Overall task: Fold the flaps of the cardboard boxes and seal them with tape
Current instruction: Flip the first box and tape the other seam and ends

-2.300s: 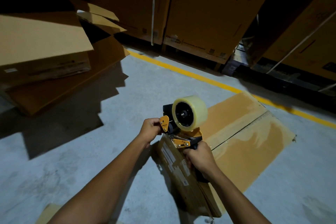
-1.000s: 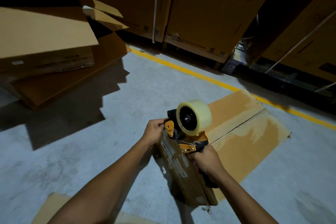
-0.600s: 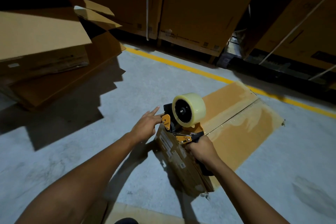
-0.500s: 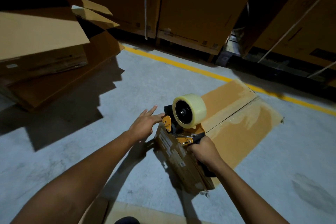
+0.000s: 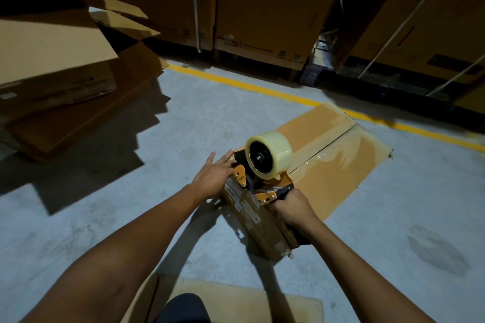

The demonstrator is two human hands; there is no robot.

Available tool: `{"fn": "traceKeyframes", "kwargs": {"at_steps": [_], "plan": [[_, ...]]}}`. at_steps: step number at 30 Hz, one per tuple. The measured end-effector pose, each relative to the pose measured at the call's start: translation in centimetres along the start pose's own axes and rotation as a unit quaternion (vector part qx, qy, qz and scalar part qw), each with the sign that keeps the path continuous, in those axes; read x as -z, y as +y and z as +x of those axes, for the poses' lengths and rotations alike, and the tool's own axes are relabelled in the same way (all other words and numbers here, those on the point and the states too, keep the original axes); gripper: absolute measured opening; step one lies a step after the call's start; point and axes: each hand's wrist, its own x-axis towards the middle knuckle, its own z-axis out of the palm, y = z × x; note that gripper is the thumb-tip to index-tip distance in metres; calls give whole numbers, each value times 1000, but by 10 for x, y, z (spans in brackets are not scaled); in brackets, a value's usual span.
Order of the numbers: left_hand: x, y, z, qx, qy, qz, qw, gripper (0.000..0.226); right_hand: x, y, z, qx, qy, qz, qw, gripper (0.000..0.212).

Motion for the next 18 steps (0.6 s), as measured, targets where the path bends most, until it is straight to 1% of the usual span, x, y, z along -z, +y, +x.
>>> {"fn": "traceKeyframes", "kwargs": {"at_steps": [2,5,8,9,12,15,18], "plan": [[4,1,0,3,-10,-5,1000,64,2,8,-7,-17,2,-2,1000,19],[8,3,0,4,-6,-9,1000,75,3,29,-24,-49,18,-15,999,22],[14,14,-4,-6,-35,25,999,80,6,34,-35,-61,18,-5,998,19],[18,20,-7,-23,-44,45,998,78,7,32,-35,-61,20,-7,998,17],[16,38,-16,-70,-55,72,993,60,13,24,-35,-52,16,-27,998,16],[13,49,-24,-50,-42,58,996,60,17,20,-32,-59,-5,-43,997,14],[18,50,-24,-31,-28,14,999,64,17,22,-34,-46,16,-58,997,14]]}}
